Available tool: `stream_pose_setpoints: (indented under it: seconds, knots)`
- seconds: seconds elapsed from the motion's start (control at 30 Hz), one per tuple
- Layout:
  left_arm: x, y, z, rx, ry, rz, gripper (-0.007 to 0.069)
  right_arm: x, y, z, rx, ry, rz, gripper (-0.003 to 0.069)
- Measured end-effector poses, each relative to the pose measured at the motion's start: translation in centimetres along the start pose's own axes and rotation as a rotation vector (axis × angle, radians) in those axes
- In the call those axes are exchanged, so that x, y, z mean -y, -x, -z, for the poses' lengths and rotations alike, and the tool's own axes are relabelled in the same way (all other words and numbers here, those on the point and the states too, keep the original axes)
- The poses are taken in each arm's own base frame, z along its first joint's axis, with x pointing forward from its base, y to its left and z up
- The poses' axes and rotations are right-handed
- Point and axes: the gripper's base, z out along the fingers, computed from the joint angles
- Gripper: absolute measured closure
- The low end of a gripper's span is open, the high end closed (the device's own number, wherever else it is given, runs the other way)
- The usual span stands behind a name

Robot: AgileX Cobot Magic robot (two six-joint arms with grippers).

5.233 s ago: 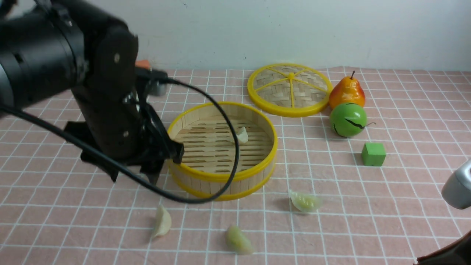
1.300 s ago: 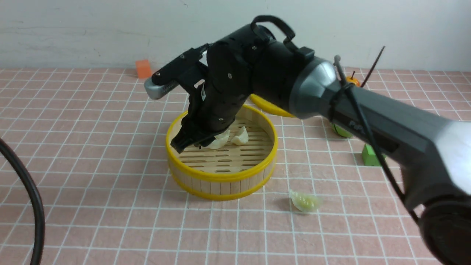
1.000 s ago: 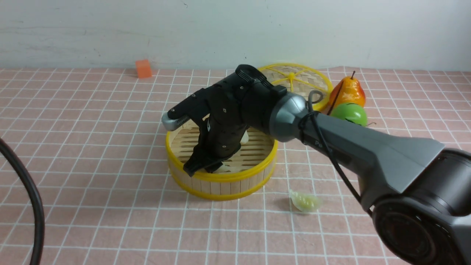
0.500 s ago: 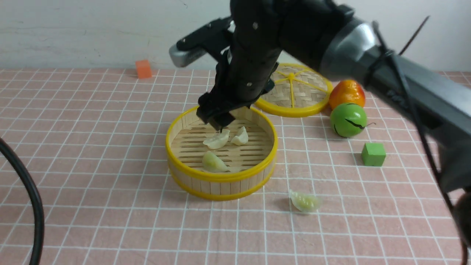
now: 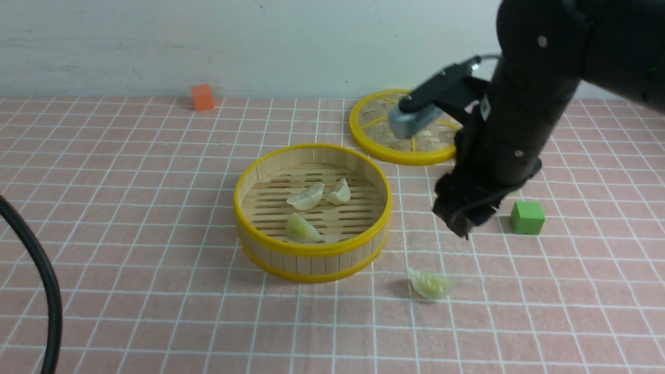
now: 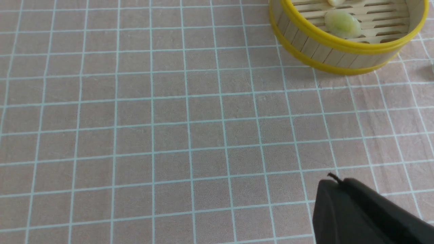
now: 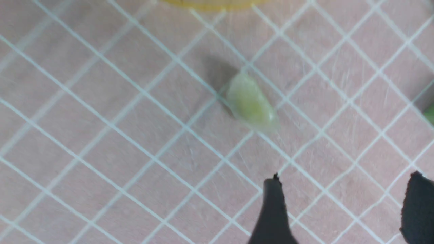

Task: Put the dumplings into the steamer on the table with the pink tablecloth.
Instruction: 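Reach for and grasp a dumpling lying on the table beside the steamer, then place the dumpling in the bamboo steamer basket with the right gripper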

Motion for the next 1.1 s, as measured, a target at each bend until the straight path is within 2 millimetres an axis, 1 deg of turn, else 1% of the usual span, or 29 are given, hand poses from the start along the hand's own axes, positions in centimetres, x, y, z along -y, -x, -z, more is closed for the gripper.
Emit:
stream_pose_setpoints:
  seconds: [0.03,0.07,0.1,0.13,0.2,0.43,0.63,0.7,0.73,0.83,0.9,1.0,1.03,1.07,1.1]
  knots:
    - [0.0,0.0,0.0,0.000,0.000,0.000,0.0635,0.3,-0.4,-1.3,-0.013,0.011,0.007,0.0176]
    - [0.0,0.0,0.0,0.000,0.000,0.000,0.0631,0.4,-0.7,-3.0,-0.020,0.026,0.028,0.0176]
    - [0.0,0.0,0.0,0.000,0.000,0.000,0.0631,0.4,-0.7,-3.2,-0.020,0.028,0.031,0.0176]
    - [0.0,0.0,0.0,0.000,0.000,0.000,0.0630,0.3,-0.8,-4.8,-0.024,0.038,0.062,0.0176]
    - [0.0,0.0,0.0,0.000,0.000,0.000,0.0629,-0.1,-0.3,-6.9,-0.012,0.062,0.102,0.0177]
    - [0.0,0.0,0.0,0.000,0.000,0.000,0.0627,-1.1,0.9,-11.9,0.026,0.075,0.159,0.0177]
    - [0.0,0.0,0.0,0.000,0.000,0.000,0.0624,-1.2,0.7,-14.4,-0.014,0.082,0.170,0.0184]
    - [0.0,0.0,0.0,0.000,0.000,0.000,0.0621,-1.2,0.7,-14.5,-0.022,0.085,0.173,0.0215]
    - [0.0,0.0,0.0,0.000,0.000,0.000,0.0621,-1.3,0.7,-14.6,-0.027,0.089,0.171,0.0244]
    - [0.0,0.0,0.0,0.000,0.000,0.000,0.0617,-1.5,0.7,-14.5,-0.033,0.094,0.175,0.0375]
    - [0.0,0.0,0.0,0.000,0.000,0.000,0.0613,-1.4,0.8,-14.4,-0.040,0.091,0.180,0.0375]
    - [0.0,0.0,0.0,0.000,0.000,0.000,0.0607,-1.1,2.0,-12.8,-0.043,0.083,0.193,0.0368]
    - [0.0,0.0,0.0,0.000,0.000,0.000,0.0606,-1.2,2.7,-11.8,-0.019,0.079,0.198,0.0368]
    - [0.0,0.0,0.0,0.000,0.000,0.000,0.0606,-1.3,2.9,-11.6,-0.013,0.078,0.202,0.0368]
    - [0.0,0.0,0.0,0.000,0.000,0.000,0.0607,-1.8,4.5,-9.3,0.054,0.074,0.206,0.0368]
